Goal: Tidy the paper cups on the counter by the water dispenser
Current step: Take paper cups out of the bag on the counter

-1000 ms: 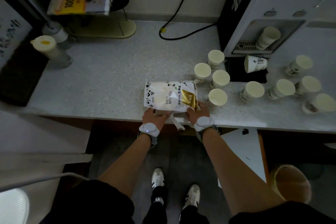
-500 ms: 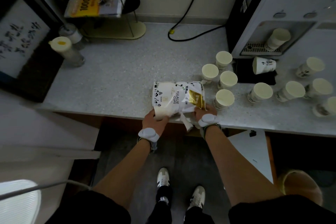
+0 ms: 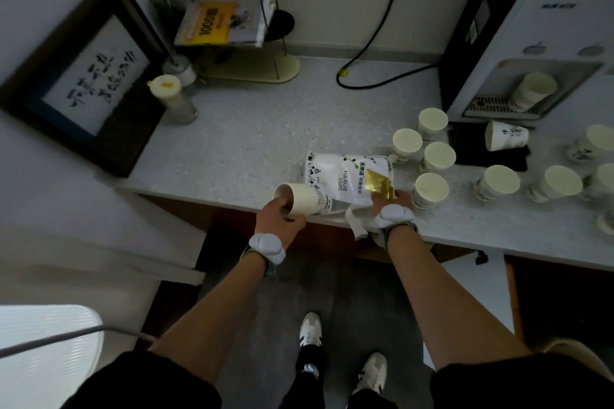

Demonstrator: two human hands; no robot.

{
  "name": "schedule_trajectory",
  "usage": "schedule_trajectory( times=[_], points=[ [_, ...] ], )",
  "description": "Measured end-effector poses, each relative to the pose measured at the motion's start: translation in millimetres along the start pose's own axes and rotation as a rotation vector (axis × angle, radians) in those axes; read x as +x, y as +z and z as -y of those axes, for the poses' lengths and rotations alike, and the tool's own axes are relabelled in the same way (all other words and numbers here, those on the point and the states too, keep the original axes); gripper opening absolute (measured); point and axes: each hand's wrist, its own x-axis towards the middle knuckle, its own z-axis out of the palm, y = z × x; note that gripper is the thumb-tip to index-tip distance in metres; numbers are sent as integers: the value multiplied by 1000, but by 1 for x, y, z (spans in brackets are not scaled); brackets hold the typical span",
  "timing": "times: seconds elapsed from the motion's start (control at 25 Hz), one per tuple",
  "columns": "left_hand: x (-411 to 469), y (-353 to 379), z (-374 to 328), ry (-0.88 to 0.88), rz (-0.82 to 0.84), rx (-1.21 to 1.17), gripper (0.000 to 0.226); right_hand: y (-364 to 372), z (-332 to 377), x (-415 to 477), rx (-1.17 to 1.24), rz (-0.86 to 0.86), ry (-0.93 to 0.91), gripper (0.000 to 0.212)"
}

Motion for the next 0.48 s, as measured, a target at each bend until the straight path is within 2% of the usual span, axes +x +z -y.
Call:
schedule_trajectory(
  times=[0.08,0.2,0.36,0.48],
  points=[
    [3,-15,-1,11,5,11,49,2,13,-11,-109,-114,-27,54],
    [9,-36,-1,54,-21,36,53,8,31,-21,-329,-170,-125,55],
    [18,-58,0,110,-68,50,55,23,54,-39,-205,-228,-239,52],
    [28,-73,-1,143,-61,65,57,43,74,-46,-188,-8,-364,39]
  ],
)
